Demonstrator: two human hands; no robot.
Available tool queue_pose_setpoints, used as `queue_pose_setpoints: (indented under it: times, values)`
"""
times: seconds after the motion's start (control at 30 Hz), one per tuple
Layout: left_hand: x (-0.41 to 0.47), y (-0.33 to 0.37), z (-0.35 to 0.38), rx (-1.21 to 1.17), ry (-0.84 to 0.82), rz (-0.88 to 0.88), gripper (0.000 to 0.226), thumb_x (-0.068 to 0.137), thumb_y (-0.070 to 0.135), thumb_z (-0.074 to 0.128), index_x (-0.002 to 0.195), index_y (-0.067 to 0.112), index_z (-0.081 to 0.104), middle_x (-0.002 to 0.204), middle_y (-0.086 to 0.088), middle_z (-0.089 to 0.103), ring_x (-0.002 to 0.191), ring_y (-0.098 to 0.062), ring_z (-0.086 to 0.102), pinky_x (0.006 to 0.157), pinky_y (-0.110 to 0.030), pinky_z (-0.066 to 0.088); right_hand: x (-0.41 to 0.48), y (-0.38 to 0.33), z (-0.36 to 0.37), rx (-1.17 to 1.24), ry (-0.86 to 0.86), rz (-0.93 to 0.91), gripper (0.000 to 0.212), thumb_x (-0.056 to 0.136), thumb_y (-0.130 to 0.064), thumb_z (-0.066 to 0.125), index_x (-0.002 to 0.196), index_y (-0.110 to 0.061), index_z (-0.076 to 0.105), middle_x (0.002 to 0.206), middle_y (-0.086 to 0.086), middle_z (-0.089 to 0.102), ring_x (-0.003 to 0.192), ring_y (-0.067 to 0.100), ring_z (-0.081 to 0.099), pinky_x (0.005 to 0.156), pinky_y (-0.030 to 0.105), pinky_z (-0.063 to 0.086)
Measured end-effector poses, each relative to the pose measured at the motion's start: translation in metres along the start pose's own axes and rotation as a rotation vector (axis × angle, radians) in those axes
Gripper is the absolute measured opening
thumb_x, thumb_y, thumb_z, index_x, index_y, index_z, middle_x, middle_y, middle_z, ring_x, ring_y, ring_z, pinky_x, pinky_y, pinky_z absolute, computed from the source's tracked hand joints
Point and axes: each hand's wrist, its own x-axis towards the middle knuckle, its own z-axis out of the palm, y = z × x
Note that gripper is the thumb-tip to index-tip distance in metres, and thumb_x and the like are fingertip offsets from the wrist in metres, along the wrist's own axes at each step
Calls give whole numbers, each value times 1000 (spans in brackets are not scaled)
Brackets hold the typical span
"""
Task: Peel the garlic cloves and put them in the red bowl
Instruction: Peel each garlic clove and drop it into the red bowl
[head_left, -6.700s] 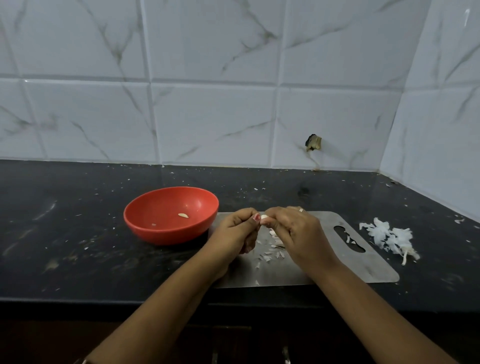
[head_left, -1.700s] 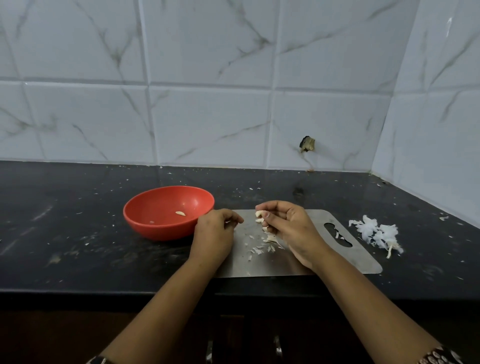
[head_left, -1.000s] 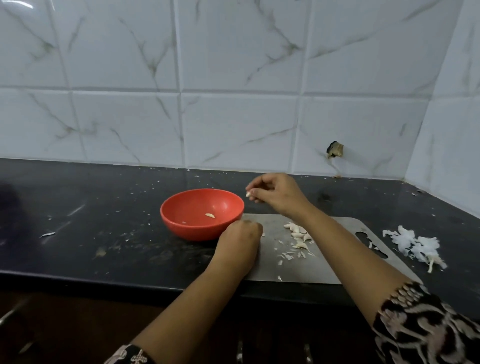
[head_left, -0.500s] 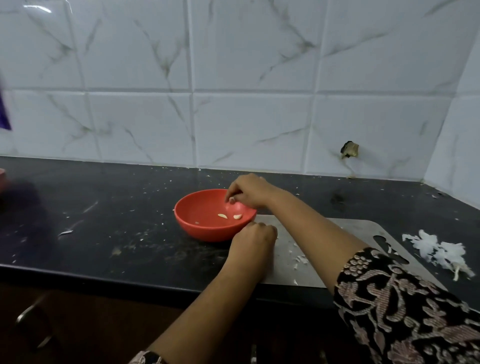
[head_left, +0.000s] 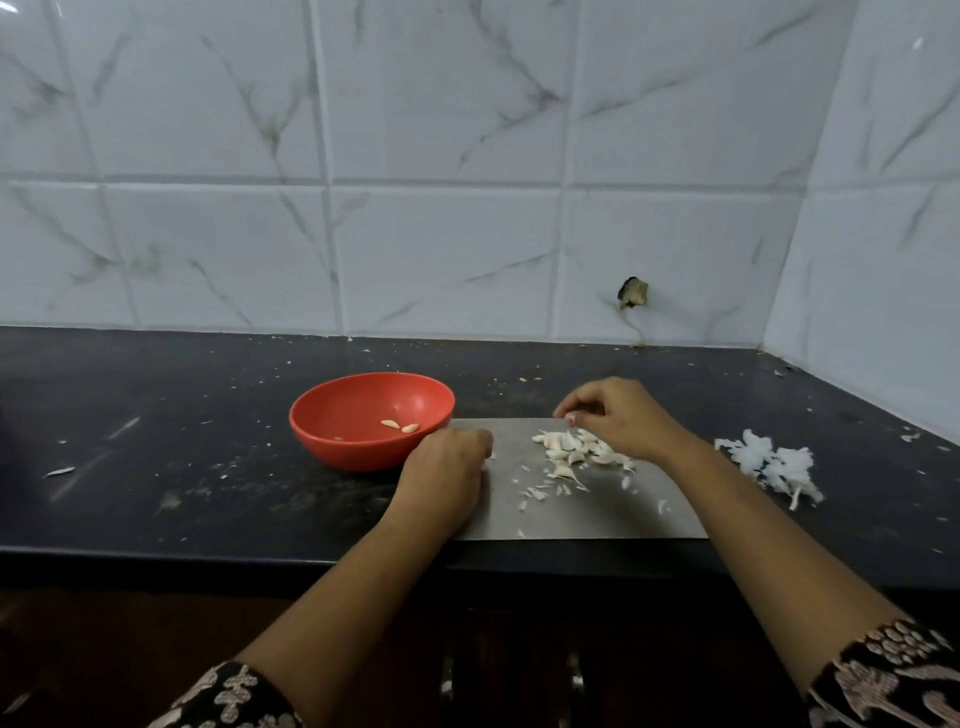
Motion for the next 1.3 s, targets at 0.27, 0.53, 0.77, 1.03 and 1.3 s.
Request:
queue_pose_setpoints:
  times: [0.27,0.53,0.77,1.03,1.3]
  values:
    - [14,16,7,-188,-84,48,32,94,15,51,123,24,61,123,0,65,113,-17,58,101,-32,42,-18,19,19,-176,-14,1,35,94,-7,51,112,-28,71,117,-3,65,104,17,60,92,37,49]
    - [31,36,21,-343,-108,114,23,92,21,60,113,21,68,111,2,69,101,-14,60,85,-25,44,-32,18,20,-299,48,-108,24,90,-19,60,107,-31,72,109,-10,69,105,13,55,96,33,41]
    - [34,29,34,-419,-60,34,17,89,13,62,101,19,72,98,1,72,88,-13,62,84,-31,50,-30,16,26,-399,39,-92,14,96,-23,53,106,-26,62,113,-8,62,112,14,50,96,31,30]
    - [31,27,32,-498,7,48,24,88,5,63,110,13,56,99,-3,70,90,-17,64,82,-32,50,-27,8,32,-257,139,-135,19,94,-20,56,109,-26,65,110,-9,67,105,14,54,95,39,40]
    - [25,24,21,-948,49,-34,34,85,3,69,95,19,41,72,0,69,57,2,60,58,-13,46,-25,4,35,-71,172,-207,16,89,-24,67,105,-23,70,100,-13,62,85,-1,50,84,28,43]
